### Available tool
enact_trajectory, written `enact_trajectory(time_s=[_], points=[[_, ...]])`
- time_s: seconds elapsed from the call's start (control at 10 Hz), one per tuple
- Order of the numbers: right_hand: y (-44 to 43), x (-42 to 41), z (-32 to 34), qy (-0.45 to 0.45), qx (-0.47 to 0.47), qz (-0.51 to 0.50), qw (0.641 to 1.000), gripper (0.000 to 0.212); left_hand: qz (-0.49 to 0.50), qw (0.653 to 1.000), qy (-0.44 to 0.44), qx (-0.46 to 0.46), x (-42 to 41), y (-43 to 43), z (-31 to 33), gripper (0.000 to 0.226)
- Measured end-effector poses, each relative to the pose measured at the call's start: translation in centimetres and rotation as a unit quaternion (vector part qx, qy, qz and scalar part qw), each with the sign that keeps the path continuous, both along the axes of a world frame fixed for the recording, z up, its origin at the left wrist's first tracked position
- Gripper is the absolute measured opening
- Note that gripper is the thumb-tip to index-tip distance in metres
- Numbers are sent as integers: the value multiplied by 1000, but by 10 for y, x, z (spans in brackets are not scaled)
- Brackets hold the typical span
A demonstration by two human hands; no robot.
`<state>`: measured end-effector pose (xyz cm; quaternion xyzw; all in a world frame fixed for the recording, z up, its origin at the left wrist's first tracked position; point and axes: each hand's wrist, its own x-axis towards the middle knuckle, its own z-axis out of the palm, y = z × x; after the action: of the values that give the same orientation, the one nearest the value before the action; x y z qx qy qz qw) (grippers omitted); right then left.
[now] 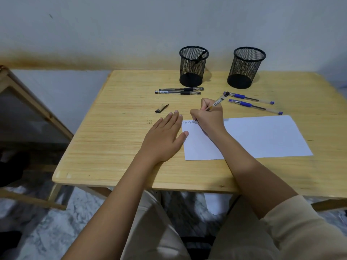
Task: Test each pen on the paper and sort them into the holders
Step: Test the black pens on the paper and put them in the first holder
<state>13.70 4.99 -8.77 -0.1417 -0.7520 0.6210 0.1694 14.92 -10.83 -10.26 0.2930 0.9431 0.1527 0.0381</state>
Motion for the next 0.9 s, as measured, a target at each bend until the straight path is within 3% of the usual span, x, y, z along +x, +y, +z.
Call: enact_trajectory(time_s=[0.9], points=[[-1, 6, 5, -20, -4, -34, 999, 36, 0, 1000, -6, -1, -1, 0, -1, 60]])
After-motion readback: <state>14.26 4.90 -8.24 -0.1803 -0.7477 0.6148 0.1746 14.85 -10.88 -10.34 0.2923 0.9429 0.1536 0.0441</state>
